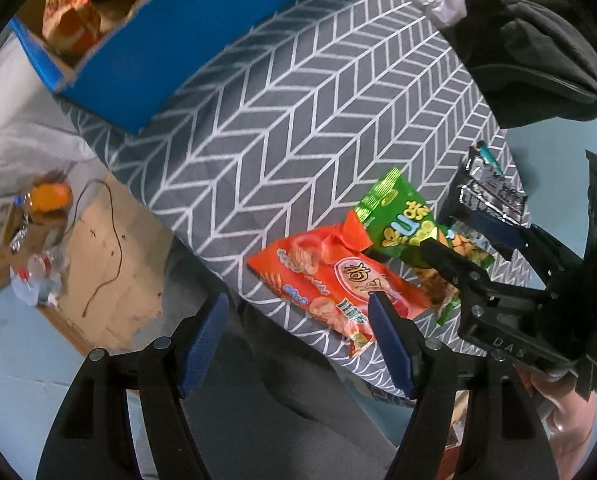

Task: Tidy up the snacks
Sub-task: 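Move both tools back over the remaining snacks on the table, then grasp green peanut bag with right tool while left tool grasps orange cracker bag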

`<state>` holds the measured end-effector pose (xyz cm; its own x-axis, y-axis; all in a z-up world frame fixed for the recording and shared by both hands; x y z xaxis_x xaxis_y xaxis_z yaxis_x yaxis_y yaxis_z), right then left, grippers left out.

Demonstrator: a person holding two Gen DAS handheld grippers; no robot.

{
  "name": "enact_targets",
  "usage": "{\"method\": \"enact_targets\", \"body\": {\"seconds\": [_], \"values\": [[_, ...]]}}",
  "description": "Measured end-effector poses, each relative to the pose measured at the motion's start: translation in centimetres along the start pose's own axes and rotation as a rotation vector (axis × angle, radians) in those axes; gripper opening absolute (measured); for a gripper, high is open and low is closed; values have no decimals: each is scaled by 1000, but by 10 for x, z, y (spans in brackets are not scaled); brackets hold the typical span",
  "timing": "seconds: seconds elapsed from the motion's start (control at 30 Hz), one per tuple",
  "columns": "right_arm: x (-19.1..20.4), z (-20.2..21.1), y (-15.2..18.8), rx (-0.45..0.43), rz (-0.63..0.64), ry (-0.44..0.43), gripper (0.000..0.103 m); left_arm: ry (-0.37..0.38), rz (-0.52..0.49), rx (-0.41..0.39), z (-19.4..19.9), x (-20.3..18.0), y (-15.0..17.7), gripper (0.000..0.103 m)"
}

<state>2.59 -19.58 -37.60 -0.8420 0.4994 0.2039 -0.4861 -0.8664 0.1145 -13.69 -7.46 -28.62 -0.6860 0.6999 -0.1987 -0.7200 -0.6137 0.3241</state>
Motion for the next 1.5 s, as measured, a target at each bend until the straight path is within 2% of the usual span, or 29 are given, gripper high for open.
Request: {"method": "enact_targets", "body": {"seconds": [0.2,0.27,0.5,0.63,0.67,0.7,0.87,1.13,1.27,1.4,1.5], "values": [[-1,-18,10,38,23,24,77,42,66,43,-24,0,6,74],[-1,-22,14,44,21,24,77,44,65,52,-34,-3,8,78],[-11,-39,33,72,-64,-2,73,52,57,87,-62,-13,5,78],[-22,-43,45,56,-161,-74,70,66,65,90,-65,-9,-1,78],[-22,-43,48,49,-179,-94,64,68,61,89,-65,-10,-3,78],[-23,-43,51,45,-193,-109,60,65,52,90,-66,-11,-5,78],[-25,-45,69,14,-288,-163,53,36,-11,74,-59,-21,-20,78],[-32,-51,92,-31,-465,-279,52,-38,-136,72,-50,-48,-53,78],[-29,-50,103,-50,-543,-329,52,-72,-208,82,-53,-58,-58,78],[-24,-51,114,-61,-594,-359,52,-98,-256,85,-50,-75,-62,78],[-25,-47,123,-87,-630,-340,52,-109,-269,80,-46,-87,-60,78]]}}
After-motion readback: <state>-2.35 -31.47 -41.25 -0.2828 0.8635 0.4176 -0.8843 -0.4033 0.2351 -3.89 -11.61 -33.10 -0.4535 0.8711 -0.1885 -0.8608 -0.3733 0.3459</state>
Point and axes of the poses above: each gripper's, at about its wrist camera, not at the fingertips, and z roughly against the way its jaws point, x to its left, y to its underside, the point moved 7 cm from there along -z, roughly the way its jaws point, and after that the axes turned 11 degrees about x, right-handed, at the moved point
